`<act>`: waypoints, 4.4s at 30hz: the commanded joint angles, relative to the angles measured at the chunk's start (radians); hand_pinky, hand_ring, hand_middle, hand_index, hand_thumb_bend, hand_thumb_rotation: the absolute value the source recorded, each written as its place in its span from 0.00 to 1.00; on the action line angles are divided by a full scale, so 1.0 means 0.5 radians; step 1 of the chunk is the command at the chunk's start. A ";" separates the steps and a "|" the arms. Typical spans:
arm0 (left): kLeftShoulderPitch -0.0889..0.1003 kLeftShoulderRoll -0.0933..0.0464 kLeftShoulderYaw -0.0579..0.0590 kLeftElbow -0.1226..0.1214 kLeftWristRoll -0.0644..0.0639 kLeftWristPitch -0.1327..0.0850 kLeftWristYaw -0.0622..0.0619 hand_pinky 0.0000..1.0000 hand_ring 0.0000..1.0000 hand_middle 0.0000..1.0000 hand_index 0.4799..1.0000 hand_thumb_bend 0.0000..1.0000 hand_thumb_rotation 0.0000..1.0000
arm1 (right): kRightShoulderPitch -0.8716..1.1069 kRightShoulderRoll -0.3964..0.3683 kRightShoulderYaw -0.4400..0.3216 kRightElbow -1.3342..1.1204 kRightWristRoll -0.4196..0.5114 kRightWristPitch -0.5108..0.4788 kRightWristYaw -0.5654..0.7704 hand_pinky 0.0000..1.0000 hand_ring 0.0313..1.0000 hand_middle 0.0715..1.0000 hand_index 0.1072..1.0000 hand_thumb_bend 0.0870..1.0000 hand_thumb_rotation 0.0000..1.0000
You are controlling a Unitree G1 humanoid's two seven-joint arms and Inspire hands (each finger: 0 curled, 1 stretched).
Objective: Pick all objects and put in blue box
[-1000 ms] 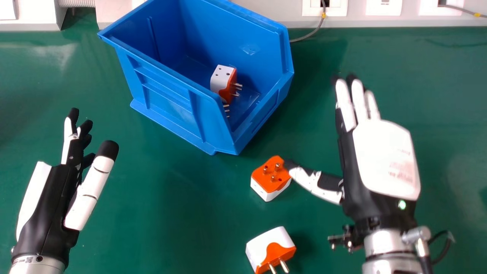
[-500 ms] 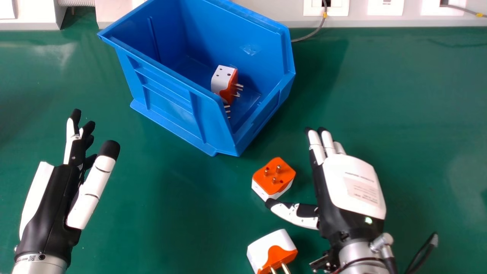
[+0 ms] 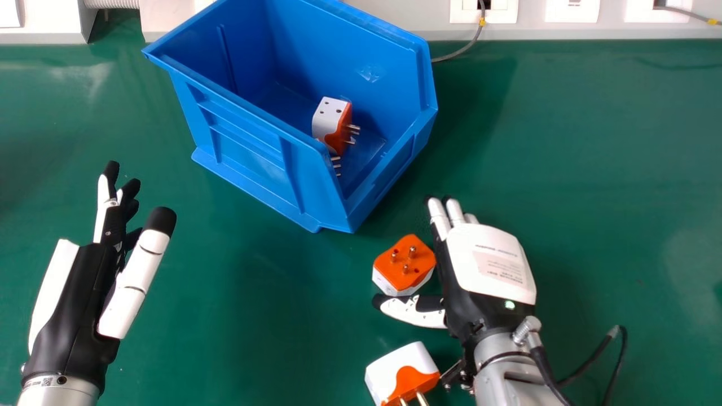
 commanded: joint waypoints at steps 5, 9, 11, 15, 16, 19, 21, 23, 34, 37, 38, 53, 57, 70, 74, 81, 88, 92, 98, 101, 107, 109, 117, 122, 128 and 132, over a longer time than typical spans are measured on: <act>-0.004 0.027 0.012 -0.041 -0.004 -0.031 -0.004 0.93 0.99 1.00 0.96 0.64 1.00 | -0.111 0.045 0.039 0.092 0.000 0.071 0.047 0.85 0.92 0.96 0.93 0.47 0.54; 0.003 0.033 0.015 -0.052 0.002 -0.025 -0.004 0.93 0.99 1.00 0.96 0.65 1.00 | -0.152 0.066 0.051 0.157 0.017 0.091 0.064 0.85 0.92 0.96 0.93 0.47 0.52; 0.004 0.033 0.016 -0.053 -0.001 -0.025 -0.005 0.93 0.99 1.00 0.96 0.65 1.00 | -0.167 0.075 0.057 0.186 0.026 0.099 0.064 0.85 0.92 0.95 0.93 0.47 0.50; 0.007 0.036 0.018 -0.060 -0.007 -0.019 -0.010 0.93 0.99 1.00 0.96 0.66 1.00 | -0.198 0.088 0.073 0.244 0.032 0.107 0.057 0.84 0.91 0.95 0.92 0.47 0.48; 0.007 0.038 0.019 -0.062 -0.010 -0.016 -0.013 0.93 0.99 1.00 0.96 0.66 1.00 | -0.207 0.090 0.078 0.260 0.034 0.108 0.059 0.84 0.91 0.95 0.92 0.47 0.47; 0.009 0.041 0.022 -0.062 -0.014 -0.015 -0.017 0.93 0.99 1.00 0.96 0.66 1.00 | -0.229 0.094 0.092 0.283 0.034 0.116 0.069 0.85 0.91 0.94 0.92 0.48 0.47; 0.007 0.044 0.024 -0.060 -0.012 -0.013 -0.019 0.93 0.99 1.00 0.96 0.66 1.00 | -0.260 0.102 0.093 0.325 0.044 0.121 0.071 0.85 0.91 0.94 0.91 0.48 0.47; 0.010 0.045 0.027 -0.067 -0.013 -0.008 -0.024 0.93 0.99 1.00 0.96 0.66 1.00 | -0.294 0.102 0.098 0.371 0.052 0.126 0.079 0.85 0.91 0.94 0.91 0.47 0.46; 0.022 0.052 0.041 -0.104 -0.014 0.032 -0.028 0.93 0.99 1.00 0.96 0.67 1.00 | -0.443 0.088 0.155 0.566 0.070 0.173 0.130 0.84 0.91 0.94 0.90 0.46 0.45; 0.022 0.052 0.038 -0.114 -0.017 0.048 -0.028 0.93 0.99 1.00 0.96 0.68 1.00 | -0.464 0.084 0.172 0.580 0.072 0.190 0.145 0.84 0.90 0.93 0.89 0.46 0.45; 0.022 0.052 0.039 -0.115 -0.021 0.050 -0.029 0.93 0.99 1.00 0.96 0.68 1.00 | -0.476 0.080 0.177 0.595 0.078 0.188 0.150 0.83 0.90 0.93 0.89 0.45 0.45; 0.014 0.060 0.039 -0.127 -0.045 0.091 -0.033 0.93 0.99 1.00 0.96 0.66 1.00 | -0.491 0.059 0.118 0.545 0.227 0.134 0.208 0.47 0.52 0.57 0.59 0.46 0.16; 0.009 0.065 0.042 -0.140 -0.051 0.107 -0.037 0.93 0.99 1.00 0.97 0.66 1.00 | -0.500 0.034 0.084 0.537 0.274 0.080 0.234 0.33 0.37 0.46 0.53 0.46 0.08; 0.008 0.085 0.050 -0.153 -0.047 0.136 -0.038 0.92 0.99 1.00 0.97 0.66 1.00 | -0.533 0.072 -0.036 0.482 0.422 0.140 0.275 0.19 0.24 0.43 0.46 0.47 0.01; 0.005 0.092 0.054 -0.138 -0.051 0.128 -0.042 0.92 0.99 1.00 0.97 0.66 1.00 | -0.533 0.091 -0.062 0.484 0.443 0.152 0.255 0.17 0.29 0.44 0.45 0.47 0.01; 0.014 0.099 0.060 -0.158 -0.054 0.138 -0.051 0.92 0.99 1.00 0.97 0.67 1.00 | -0.494 0.074 -0.059 0.370 0.445 0.201 0.267 0.17 0.31 0.43 0.46 0.47 0.00; 0.014 0.095 0.063 -0.161 -0.057 0.146 -0.060 0.92 0.99 1.00 0.97 0.66 1.00 | -0.397 -0.014 -0.078 0.067 0.429 0.245 0.364 0.18 0.33 0.44 0.45 0.47 0.00; 0.007 0.092 0.060 -0.151 -0.056 0.144 -0.061 0.92 0.99 1.00 0.96 0.66 1.00 | -0.293 -0.057 -0.108 -0.199 0.404 0.302 0.419 0.16 0.35 0.45 0.44 0.47 0.00; 0.000 0.090 0.056 -0.141 -0.054 0.139 -0.062 0.92 0.99 1.00 0.96 0.66 1.00 | -0.119 -0.103 -0.151 -0.541 0.362 0.342 0.398 0.13 0.37 0.46 0.43 0.47 0.00; -0.006 0.092 0.053 -0.153 -0.054 0.150 -0.064 0.92 0.99 1.00 0.96 0.66 1.00 | -0.050 -0.150 -0.162 -0.701 0.312 0.343 0.398 0.13 0.34 0.44 0.44 0.46 0.00; -0.013 0.090 0.049 -0.151 -0.053 0.140 -0.064 0.92 0.99 1.00 0.96 0.66 1.00 | 0.014 -0.217 -0.258 -0.919 0.359 0.254 0.415 0.15 0.26 0.40 0.45 0.46 0.00; -0.018 0.090 0.049 -0.140 -0.054 0.131 -0.064 0.92 0.99 1.00 0.96 0.65 1.00 | 0.010 -0.257 -0.294 -0.988 0.353 0.210 0.428 0.14 0.23 0.41 0.44 0.46 0.00; -0.034 0.085 0.039 -0.114 -0.053 0.105 -0.067 0.93 0.99 1.00 0.97 0.64 1.00 | -0.103 -0.320 -0.403 -1.072 0.348 0.070 0.454 0.11 0.15 0.38 0.43 0.46 0.00; -0.037 0.084 0.033 -0.097 -0.051 0.090 -0.067 0.93 1.00 1.00 0.97 0.64 1.00 | -0.208 -0.336 -0.452 -1.029 0.367 -0.018 0.467 0.08 0.12 0.39 0.43 0.47 0.00; -0.037 0.083 0.032 -0.089 -0.054 0.083 -0.068 0.93 1.00 1.00 0.97 0.63 1.00 | -0.423 -0.351 -0.466 -0.903 0.353 -0.132 0.459 0.07 0.09 0.39 0.42 0.47 0.00; -0.040 0.083 0.026 -0.085 -0.049 0.084 -0.065 0.93 1.00 1.00 0.97 0.63 1.00 | -0.621 -0.343 -0.454 -0.742 0.337 -0.192 0.445 0.07 0.09 0.38 0.42 0.47 0.00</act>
